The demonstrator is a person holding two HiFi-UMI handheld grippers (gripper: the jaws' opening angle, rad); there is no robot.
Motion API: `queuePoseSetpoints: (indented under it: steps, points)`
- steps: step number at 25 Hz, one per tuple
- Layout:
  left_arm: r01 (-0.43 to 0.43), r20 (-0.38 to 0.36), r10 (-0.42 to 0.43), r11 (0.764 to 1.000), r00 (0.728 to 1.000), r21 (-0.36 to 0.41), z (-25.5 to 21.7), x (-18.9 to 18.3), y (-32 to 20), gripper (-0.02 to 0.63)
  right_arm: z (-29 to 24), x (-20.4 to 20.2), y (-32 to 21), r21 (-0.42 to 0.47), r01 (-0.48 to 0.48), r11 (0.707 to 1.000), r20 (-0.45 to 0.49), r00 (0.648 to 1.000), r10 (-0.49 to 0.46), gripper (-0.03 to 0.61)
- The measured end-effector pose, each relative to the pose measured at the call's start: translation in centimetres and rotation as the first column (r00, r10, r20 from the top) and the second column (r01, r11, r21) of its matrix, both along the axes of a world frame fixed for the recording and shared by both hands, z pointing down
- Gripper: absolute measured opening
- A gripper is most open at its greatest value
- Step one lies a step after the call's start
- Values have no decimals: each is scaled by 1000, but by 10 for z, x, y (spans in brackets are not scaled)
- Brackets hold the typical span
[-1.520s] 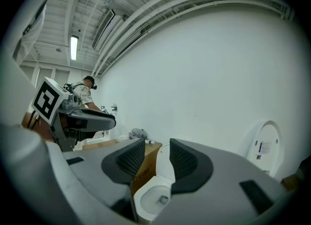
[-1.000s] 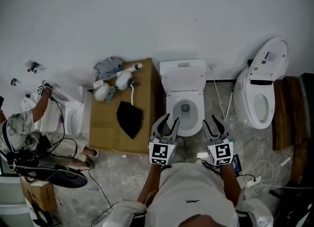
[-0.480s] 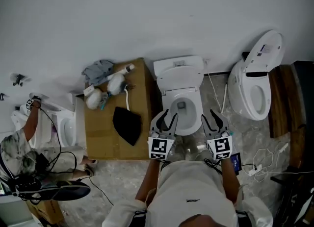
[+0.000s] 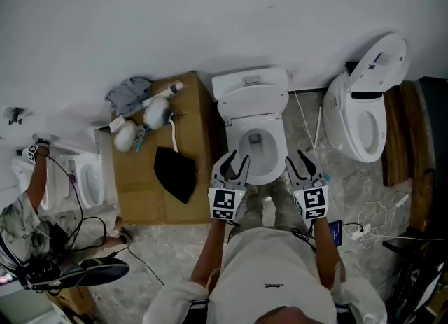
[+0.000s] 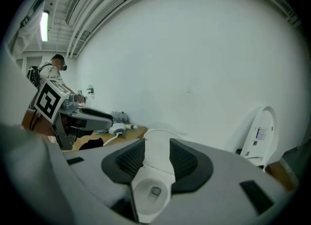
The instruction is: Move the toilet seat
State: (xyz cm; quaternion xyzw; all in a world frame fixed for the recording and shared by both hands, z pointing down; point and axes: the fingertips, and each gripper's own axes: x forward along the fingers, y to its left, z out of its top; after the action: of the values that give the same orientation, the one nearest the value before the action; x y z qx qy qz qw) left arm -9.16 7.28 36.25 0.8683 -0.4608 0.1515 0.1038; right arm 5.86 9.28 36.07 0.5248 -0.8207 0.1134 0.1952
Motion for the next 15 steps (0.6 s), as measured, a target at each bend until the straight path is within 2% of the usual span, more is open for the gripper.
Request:
queuePoseSetpoints:
  steps: [7,15]
  points:
    - [80,17,-79,995,997,-66,47,7,-17,163,54,15,-20,-112,42,993,25,999,-39,173]
    - [152,27,-150,979,988,-136,91,14,-27,163,97,21,-43,-186,121,975,44,992,-115,173]
